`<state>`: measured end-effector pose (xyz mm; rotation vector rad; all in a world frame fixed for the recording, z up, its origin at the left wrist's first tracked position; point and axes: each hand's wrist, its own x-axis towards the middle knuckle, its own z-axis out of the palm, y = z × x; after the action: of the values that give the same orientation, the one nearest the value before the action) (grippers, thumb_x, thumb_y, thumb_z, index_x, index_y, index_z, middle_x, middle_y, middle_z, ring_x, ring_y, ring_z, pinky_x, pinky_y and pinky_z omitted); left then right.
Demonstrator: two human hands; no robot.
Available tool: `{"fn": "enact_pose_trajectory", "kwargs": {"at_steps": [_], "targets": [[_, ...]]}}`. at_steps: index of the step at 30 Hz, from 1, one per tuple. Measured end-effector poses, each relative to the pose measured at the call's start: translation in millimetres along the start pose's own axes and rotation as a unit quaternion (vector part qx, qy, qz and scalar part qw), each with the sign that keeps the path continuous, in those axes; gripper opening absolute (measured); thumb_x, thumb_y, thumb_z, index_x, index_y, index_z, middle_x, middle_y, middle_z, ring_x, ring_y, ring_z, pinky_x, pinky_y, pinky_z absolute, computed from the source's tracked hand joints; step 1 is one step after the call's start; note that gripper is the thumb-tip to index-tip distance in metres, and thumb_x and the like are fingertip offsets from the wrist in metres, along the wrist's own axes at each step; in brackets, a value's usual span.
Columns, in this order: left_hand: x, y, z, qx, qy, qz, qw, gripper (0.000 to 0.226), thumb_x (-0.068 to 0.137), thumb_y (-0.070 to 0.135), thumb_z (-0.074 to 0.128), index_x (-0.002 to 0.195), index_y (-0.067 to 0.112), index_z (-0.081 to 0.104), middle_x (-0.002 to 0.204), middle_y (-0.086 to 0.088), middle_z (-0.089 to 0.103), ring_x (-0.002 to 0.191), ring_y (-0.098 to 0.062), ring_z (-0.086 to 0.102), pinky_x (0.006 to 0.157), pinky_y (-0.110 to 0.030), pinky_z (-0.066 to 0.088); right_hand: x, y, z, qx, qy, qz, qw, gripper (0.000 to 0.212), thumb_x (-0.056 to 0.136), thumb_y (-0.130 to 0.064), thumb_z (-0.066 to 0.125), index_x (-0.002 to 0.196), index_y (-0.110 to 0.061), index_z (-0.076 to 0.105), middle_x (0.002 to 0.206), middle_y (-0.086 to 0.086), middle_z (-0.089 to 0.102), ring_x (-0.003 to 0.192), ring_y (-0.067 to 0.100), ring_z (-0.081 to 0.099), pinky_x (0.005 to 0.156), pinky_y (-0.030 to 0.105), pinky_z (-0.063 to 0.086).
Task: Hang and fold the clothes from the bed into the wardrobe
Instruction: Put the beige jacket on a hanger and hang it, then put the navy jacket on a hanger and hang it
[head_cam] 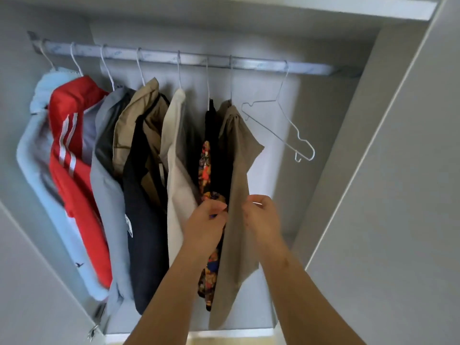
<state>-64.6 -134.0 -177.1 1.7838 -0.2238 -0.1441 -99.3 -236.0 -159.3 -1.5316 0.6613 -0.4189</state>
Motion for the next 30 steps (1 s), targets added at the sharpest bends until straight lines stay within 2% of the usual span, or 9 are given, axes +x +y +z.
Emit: {"fn": "enact_pose_trajectory", "kwargs": {"at_steps": [5,7,11,15,20,26,30], "targets": [[-88,-14,12,-0.038,-0.051,-0.077,0.995,0.023,0.088,0.005,0.054,0.08,0.026,0.062,0.087,0.001,0.063,0.089,-0.018,0.058,0.083,-0.033,0.046,-76,48,-44,0.018,0.005,0.063,0.998,0.014,0.086,-0.01,0.051,0.087,-0.023,0.056,0.089,0.0,0.059,0.079,0.015,0.054,0.067,0.026,0.043],[-120,-21,18,-0.034,-0.075,-0.119,0.989,0.018,0.088,0.005,0.054,0.081,0.019,0.062,0.082,-0.003,0.062,0.08,-0.018,0.058,0.073,-0.029,0.045,-110,66,-64,0.017,0.007,0.094,0.995,0.015,0.086,-0.009,0.052,0.081,-0.023,0.055,0.084,-0.001,0.059,0.076,0.015,0.054,0.065,0.025,0.044],[-173,-28,35,-0.027,-0.139,-0.168,0.976,0.014,0.09,0.007,0.053,0.083,0.018,0.059,0.081,-0.003,0.059,0.066,-0.01,0.055,0.058,-0.021,0.04,-163,89,-106,0.034,0.043,0.131,0.99,0.011,0.087,-0.009,0.052,0.078,-0.015,0.055,0.076,0.003,0.054,0.065,0.014,0.049,0.061,0.026,0.04],[-212,-37,44,0.009,-0.201,-0.191,0.961,0.012,0.09,0.008,0.054,0.086,0.018,0.06,0.08,-0.002,0.058,0.06,-0.007,0.053,0.055,-0.02,0.04,-206,109,-134,0.061,0.084,0.163,0.981,0.01,0.088,-0.009,0.051,0.085,-0.015,0.057,0.081,0.003,0.055,0.065,0.013,0.051,0.057,0.021,0.04],[-258,-51,37,0.054,-0.279,-0.192,0.939,0.013,0.087,0.01,0.057,0.083,0.021,0.062,0.087,0.0,0.064,0.074,-0.01,0.062,0.068,-0.024,0.046,-268,142,-144,0.105,0.161,0.196,0.962,0.008,0.09,-0.009,0.05,0.086,-0.013,0.056,0.082,0.003,0.054,0.064,0.014,0.048,0.054,0.021,0.037],[-330,-86,-15,0.095,-0.367,-0.183,0.907,0.011,0.087,0.012,0.056,0.085,0.021,0.062,0.089,0.001,0.065,0.073,-0.009,0.065,0.069,-0.024,0.046,-367,185,-113,0.127,0.224,0.253,0.933,0.009,0.089,-0.012,0.051,0.083,-0.016,0.056,0.076,-0.001,0.058,0.062,0.013,0.052,0.055,0.023,0.038],[-377,-99,-37,0.119,-0.414,-0.161,0.888,0.015,0.088,0.01,0.052,0.083,0.021,0.061,0.089,0.0,0.065,0.07,-0.009,0.063,0.064,-0.023,0.045,-444,204,-104,0.155,0.287,0.275,0.904,0.012,0.089,-0.011,0.051,0.08,-0.016,0.056,0.076,-0.001,0.058,0.062,0.014,0.052,0.056,0.023,0.038]]}}
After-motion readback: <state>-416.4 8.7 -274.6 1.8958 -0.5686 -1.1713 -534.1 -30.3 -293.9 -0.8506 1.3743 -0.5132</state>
